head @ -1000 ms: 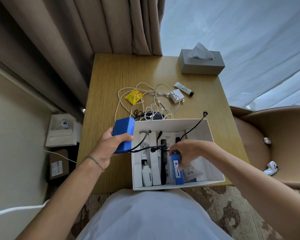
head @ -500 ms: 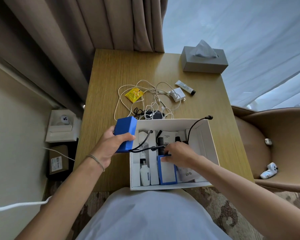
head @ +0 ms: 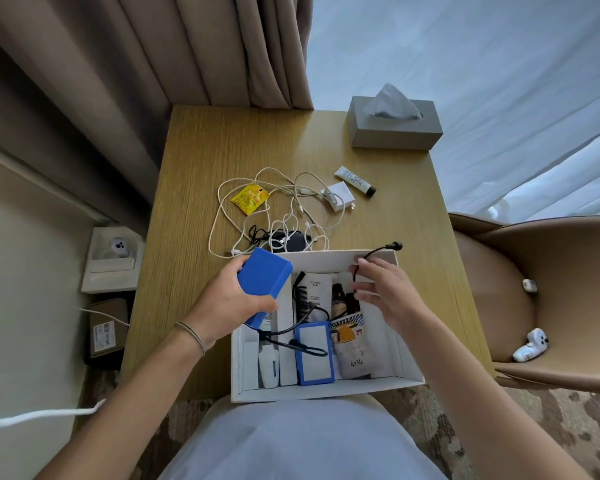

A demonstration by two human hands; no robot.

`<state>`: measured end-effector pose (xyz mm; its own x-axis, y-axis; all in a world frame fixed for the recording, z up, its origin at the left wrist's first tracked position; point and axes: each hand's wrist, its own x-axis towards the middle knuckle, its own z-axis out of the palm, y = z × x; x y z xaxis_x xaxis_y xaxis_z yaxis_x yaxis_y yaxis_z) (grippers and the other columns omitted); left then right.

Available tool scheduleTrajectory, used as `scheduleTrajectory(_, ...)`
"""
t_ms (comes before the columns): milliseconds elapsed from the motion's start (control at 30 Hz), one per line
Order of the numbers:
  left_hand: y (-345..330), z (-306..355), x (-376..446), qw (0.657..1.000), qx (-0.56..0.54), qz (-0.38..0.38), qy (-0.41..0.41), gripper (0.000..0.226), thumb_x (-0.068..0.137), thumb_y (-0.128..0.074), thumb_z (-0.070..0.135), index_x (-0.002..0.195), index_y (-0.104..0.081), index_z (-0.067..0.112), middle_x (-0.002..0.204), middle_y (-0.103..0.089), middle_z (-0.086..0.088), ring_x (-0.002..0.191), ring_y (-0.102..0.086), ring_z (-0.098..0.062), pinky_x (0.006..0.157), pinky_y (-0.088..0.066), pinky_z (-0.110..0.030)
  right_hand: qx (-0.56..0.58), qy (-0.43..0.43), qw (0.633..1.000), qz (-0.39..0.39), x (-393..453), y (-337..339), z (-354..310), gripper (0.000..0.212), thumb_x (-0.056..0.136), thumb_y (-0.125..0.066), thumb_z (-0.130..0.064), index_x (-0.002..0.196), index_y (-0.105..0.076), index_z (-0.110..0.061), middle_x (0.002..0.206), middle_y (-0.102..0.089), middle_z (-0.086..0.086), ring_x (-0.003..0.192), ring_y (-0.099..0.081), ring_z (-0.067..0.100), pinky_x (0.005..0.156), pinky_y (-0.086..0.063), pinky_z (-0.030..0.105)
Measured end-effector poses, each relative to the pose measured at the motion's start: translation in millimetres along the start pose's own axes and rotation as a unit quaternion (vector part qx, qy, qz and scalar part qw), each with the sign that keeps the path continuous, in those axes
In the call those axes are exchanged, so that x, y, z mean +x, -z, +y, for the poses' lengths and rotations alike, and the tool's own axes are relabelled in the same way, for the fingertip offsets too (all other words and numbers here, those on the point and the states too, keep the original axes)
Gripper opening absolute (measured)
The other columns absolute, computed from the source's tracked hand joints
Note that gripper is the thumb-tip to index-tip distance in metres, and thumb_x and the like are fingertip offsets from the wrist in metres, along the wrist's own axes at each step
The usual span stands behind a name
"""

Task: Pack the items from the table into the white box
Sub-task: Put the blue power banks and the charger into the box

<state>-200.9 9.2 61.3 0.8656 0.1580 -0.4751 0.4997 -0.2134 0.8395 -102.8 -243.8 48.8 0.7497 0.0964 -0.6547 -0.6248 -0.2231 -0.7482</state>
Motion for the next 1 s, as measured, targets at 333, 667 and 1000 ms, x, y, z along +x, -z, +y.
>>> scheduleTrajectory(333,-0.9,-2.0,8.7,0.999,0.050,0.015,0.006,0.071,0.059,-0.088,0.028,0.119,-0.051,0.035,0.104,-0.058,0.002,0.091,-0.063,-0.022,0.072,-0.058,-0.038,-0.373,0.205,0.898,-0.109,-8.4,-8.2,26.3,0.031,0.102,-0.050,-0.032,0.078,-0.068,-0.025,0.061,-0.064,-0.002,0.050,-0.048,0.012,0.051,-0.041,0.031)
scheduleTrajectory(667,-2.9,7.1,7.2,0.992,0.120,-0.028,-0.032,0.077,0.055,-0.086,0.033,0.123,-0.052,0.046,0.110,-0.060,0.010,0.093,-0.064,-0.016,0.076,-0.061,-0.041,-0.491,0.120,0.859,-0.082,61.5,-41.1,51.0,0.045,0.092,-0.063,-0.052,0.063,-0.071,-0.019,0.049,-0.055,-0.005,0.045,-0.047,0.012,0.049,-0.036,0.026)
scheduleTrajectory(1000,-29.8,16.3,23.3,0.981,0.163,-0.073,-0.075,0.079,0.053,-0.084,0.039,0.124,-0.051,0.044,0.108,-0.060,0.016,0.091,-0.064,-0.008,0.071,-0.061,-0.028,-0.313,0.207,0.927,-0.016,55.5,-45.5,55.7,0.008,0.094,-0.063,-0.019,0.095,-0.071,-0.018,0.085,-0.073,-0.001,0.079,-0.067,0.019,0.070,-0.056,0.040)
